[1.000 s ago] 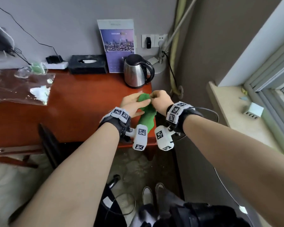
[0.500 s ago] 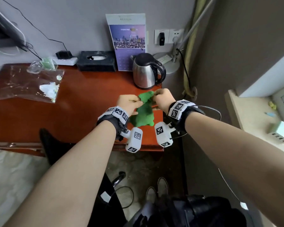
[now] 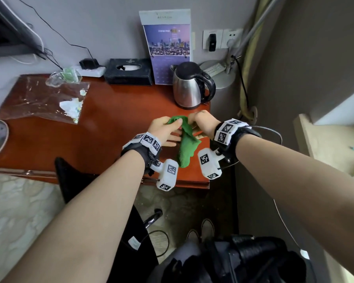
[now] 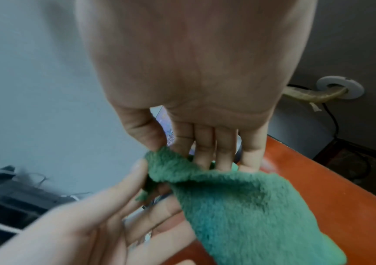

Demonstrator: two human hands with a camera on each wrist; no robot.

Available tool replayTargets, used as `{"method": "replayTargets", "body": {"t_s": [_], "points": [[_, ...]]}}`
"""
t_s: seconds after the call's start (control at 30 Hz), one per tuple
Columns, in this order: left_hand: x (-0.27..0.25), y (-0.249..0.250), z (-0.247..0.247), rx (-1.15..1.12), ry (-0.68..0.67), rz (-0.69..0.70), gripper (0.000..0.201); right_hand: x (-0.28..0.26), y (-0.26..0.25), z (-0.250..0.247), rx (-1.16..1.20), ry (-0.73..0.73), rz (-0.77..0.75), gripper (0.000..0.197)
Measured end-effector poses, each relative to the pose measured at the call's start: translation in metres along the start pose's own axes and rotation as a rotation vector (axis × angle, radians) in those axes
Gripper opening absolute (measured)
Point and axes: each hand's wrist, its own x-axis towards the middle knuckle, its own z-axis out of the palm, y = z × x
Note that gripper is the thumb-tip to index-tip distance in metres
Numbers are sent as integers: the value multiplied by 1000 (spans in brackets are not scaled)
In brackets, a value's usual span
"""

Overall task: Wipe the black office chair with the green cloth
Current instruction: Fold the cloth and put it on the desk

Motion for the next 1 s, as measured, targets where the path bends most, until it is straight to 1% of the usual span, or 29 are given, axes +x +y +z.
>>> {"method": "replayTargets", "body": {"t_s": [0.07, 0.13, 0.2, 0.27, 0.3, 0.37, 0.4, 0.47, 0.53, 0.57, 0.6, 0.67, 0.73, 0.83, 0.93, 1.0], "points": [[-1, 4, -2, -37, 11, -23, 39, 3, 1, 2, -6, -22, -13, 12], [1, 6, -3, -67, 31, -42, 39, 7, 2, 5, -69, -8, -45, 19], [5, 10, -4, -81, 62, -45, 29, 11, 4, 11, -137, -2, -93, 18], [13, 13, -7, -141, 110, -54, 20, 18, 7, 15, -192, 7, -145, 20], [17, 15, -11, -186, 139, -64, 18, 21, 8, 16, -213, 7, -162, 24], [24, 21, -20, -294, 193, -104, 14, 23, 10, 17, -250, -18, -189, 38], [28, 24, -25, -347, 211, -126, 12, 22, 11, 15, -324, -27, -199, 41], [34, 30, -38, -412, 225, -146, 11, 23, 12, 11, -619, -24, -218, 37], [37, 33, -52, -434, 253, -140, 12, 29, 16, 8, -923, 18, -211, 37], [38, 34, -59, -430, 265, -136, 12, 33, 16, 7, -1011, 52, -202, 38], [37, 35, -64, -413, 271, -132, 13, 36, 16, 5, -1053, 92, -183, 36], [36, 37, -75, -389, 283, -125, 13, 37, 5, 1, -1094, 167, -194, 30], [36, 39, -83, -376, 290, -120, 12, 38, -9, -7, -1132, 252, -246, 31], [33, 37, -96, -403, 361, -124, 10, 42, -27, -16, -1197, 354, -347, 33], [27, 21, -94, -394, 428, -194, 11, 43, -18, -15, -1254, 358, -394, 32], [28, -4, -85, -319, 474, -266, 14, 39, 7, -7, -1282, 285, -370, 38]]}}
